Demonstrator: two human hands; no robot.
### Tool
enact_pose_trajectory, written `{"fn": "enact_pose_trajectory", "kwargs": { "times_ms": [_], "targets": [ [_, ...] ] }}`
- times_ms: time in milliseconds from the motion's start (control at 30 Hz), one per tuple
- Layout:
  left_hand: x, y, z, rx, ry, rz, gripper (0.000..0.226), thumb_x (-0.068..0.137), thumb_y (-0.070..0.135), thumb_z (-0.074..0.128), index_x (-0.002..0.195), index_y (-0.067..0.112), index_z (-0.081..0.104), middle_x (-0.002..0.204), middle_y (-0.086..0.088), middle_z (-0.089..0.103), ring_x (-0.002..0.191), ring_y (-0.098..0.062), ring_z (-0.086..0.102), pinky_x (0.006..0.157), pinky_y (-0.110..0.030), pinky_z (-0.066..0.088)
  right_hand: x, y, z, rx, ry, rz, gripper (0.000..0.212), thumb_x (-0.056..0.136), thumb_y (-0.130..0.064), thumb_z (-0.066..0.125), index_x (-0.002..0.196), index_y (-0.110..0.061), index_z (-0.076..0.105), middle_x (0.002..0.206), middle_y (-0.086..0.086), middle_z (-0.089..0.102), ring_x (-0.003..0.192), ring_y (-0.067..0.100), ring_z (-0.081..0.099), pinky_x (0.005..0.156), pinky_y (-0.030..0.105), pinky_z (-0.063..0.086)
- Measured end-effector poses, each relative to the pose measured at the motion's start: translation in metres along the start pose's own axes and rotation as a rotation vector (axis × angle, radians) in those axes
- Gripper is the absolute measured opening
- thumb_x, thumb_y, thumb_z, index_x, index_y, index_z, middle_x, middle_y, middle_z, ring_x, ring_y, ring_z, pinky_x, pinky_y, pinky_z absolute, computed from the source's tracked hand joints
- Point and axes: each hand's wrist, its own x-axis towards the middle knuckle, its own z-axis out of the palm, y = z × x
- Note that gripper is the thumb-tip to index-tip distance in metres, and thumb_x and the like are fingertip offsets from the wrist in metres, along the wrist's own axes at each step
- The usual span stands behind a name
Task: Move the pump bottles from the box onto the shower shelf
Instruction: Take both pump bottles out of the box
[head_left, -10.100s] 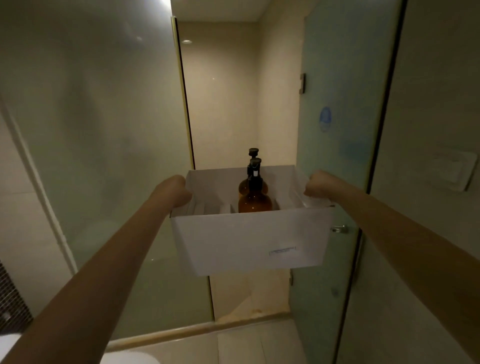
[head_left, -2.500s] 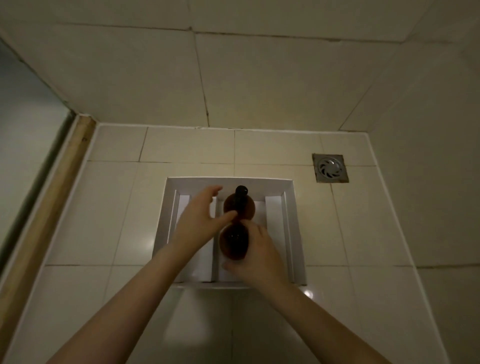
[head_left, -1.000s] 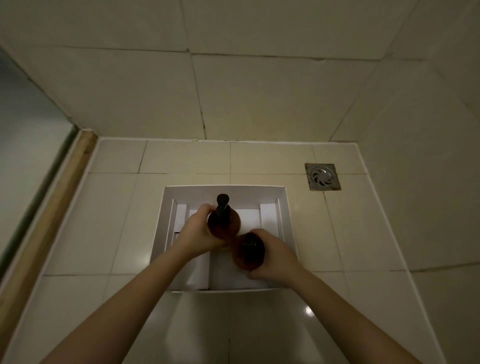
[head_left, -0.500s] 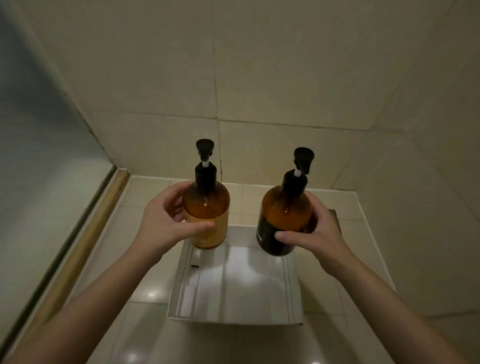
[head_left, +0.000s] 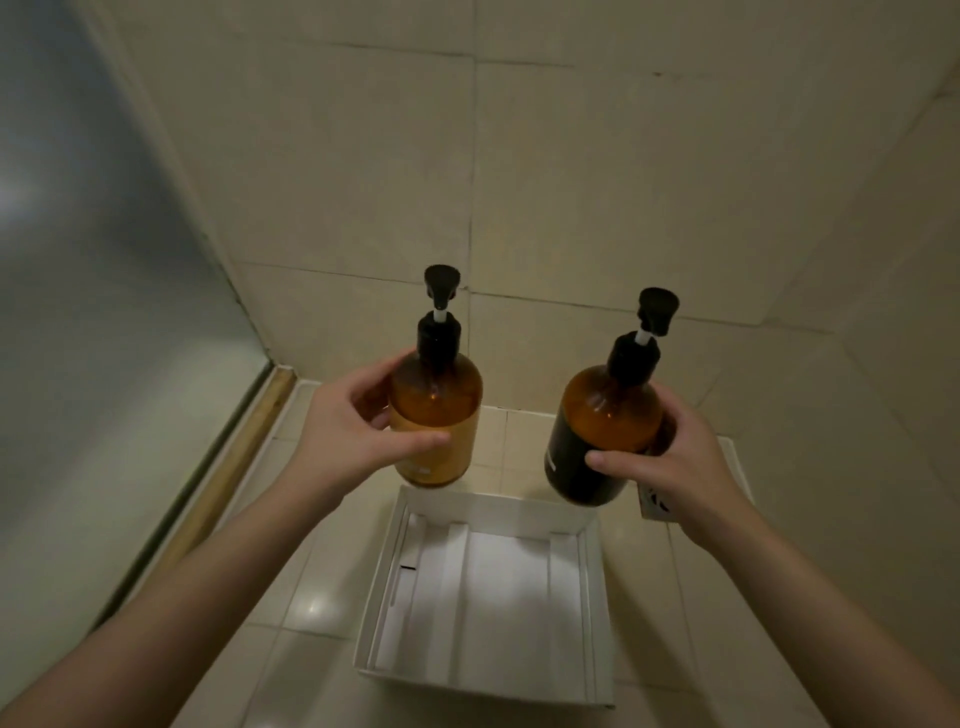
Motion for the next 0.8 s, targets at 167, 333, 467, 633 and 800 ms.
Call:
{"fn": "enact_pose_trajectory", "kwargs": {
  "times_ms": [167, 333, 467, 633, 800],
  "targets": [
    [0.016, 0.042, -0.004, -0.015, 0.005, -0.025, 0.07, 0.041, 0.041, 0.083, 0.105, 0.05, 0.057, 0.102, 0.025, 0.066, 0.098, 0.007, 0.061, 0.069, -0.005, 0.05, 0.008, -0.046, -0.018, -0.001, 0.001, 0.023, 0.073, 0.038, -0.043, 0.081, 0.107, -0.041, 0.056, 0.111, -0.016, 0.061, 0.103, 0.0, 0.058, 0.074, 0.016, 0.046],
    [0.034, 0.121, -0.013, -0.058, -0.021, -0.021, 0.07, 0.041, 0.035, 0.084, 0.105, 0.045, 0.058, 0.099, 0.028, 0.068, 0.094, 0.007, 0.064, 0.066, -0.005, 0.05, 0.014, -0.119, -0.042, 0.013, 0.029, 0.059, 0.084, 0.036, -0.041, 0.081, 0.116, -0.031, 0.056, 0.116, -0.008, 0.062, 0.108, 0.012, 0.058, 0.085, 0.03, 0.05],
    [0.049, 0.204, -0.027, -0.099, -0.052, -0.03, 0.074, 0.038, 0.033, 0.085, 0.107, 0.04, 0.06, 0.1, 0.017, 0.071, 0.095, 0.0, 0.067, 0.069, -0.01, 0.053, 0.017, -0.198, -0.065, 0.006, 0.046, 0.068, 0.077, 0.037, -0.038, 0.083, 0.109, -0.036, 0.059, 0.113, -0.009, 0.064, 0.107, 0.013, 0.06, 0.089, 0.035, 0.052],
    [0.07, 0.318, -0.053, -0.113, -0.046, -0.017, 0.069, 0.035, 0.034, 0.086, 0.1, 0.043, 0.063, 0.098, 0.021, 0.072, 0.091, 0.0, 0.068, 0.067, -0.01, 0.053, 0.024, -0.311, -0.102, -0.022, 0.056, 0.028, 0.063, 0.037, -0.043, 0.084, 0.096, -0.051, 0.062, 0.103, -0.019, 0.067, 0.1, 0.002, 0.063, 0.079, 0.022, 0.051],
    [0.09, 0.433, -0.082, -0.149, -0.003, 0.017, 0.071, 0.032, 0.028, 0.087, 0.099, 0.038, 0.064, 0.095, 0.014, 0.074, 0.09, -0.005, 0.07, 0.071, -0.016, 0.056, 0.032, -0.429, -0.139, -0.033, 0.081, -0.042, 0.064, 0.038, -0.043, 0.084, 0.098, -0.049, 0.062, 0.104, -0.021, 0.067, 0.098, 0.0, 0.063, 0.079, 0.02, 0.05]
  ]
}}
